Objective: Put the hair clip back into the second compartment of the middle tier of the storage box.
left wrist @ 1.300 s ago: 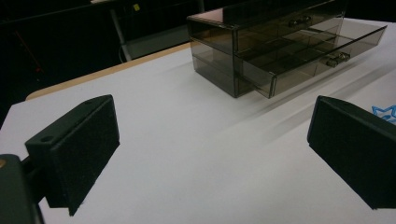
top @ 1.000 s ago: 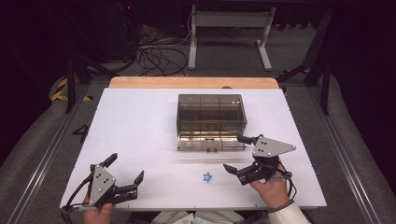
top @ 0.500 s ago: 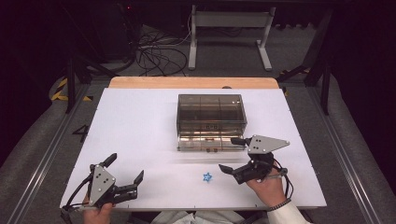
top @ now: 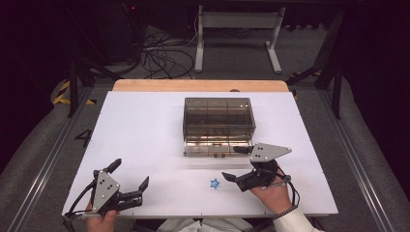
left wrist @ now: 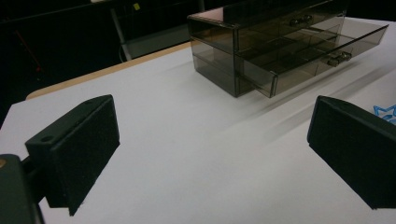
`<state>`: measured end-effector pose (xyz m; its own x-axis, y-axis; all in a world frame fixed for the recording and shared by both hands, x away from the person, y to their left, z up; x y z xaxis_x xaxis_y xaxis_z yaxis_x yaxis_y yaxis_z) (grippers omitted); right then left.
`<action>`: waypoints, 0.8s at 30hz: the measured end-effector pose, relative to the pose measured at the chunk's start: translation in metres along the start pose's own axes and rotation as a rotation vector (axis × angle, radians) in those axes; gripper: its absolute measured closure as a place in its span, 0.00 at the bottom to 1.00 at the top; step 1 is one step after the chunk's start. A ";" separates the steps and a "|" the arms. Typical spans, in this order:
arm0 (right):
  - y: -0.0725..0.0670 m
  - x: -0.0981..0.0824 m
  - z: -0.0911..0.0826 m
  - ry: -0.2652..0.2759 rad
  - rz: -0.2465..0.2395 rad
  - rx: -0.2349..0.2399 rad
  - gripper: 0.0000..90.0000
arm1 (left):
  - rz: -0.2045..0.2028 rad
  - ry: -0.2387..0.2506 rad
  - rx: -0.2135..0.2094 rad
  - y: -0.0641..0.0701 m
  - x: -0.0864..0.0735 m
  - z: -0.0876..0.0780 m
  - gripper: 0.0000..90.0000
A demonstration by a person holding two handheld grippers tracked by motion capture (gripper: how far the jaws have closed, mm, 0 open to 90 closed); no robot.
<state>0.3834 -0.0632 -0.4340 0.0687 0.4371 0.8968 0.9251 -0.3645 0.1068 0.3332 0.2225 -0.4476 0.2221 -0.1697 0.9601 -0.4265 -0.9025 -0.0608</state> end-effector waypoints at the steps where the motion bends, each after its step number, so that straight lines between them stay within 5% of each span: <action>1: 0.000 -0.002 0.002 -0.008 0.001 0.004 0.11 | 0.001 0.000 0.000 0.000 0.000 0.000 0.03; 24: -0.017 -0.030 0.037 -0.157 0.006 0.068 0.18 | 0.003 -0.003 -0.003 0.000 -0.001 0.001 0.03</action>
<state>0.3798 -0.0397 -0.4786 0.1270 0.5599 0.8188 0.9471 -0.3136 0.0676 0.3335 0.2223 -0.4483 0.2235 -0.1735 0.9591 -0.4294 -0.9009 -0.0630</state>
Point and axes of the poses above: each handheld gripper's, and its own axes: z roughly forward along the jaws, x roughly out of its top, y roughly to its right, the point moved 10 cm from there along z, roughly forward along the jaws, and after that the axes turned 5 degrees about -z, right-handed, at the moved point
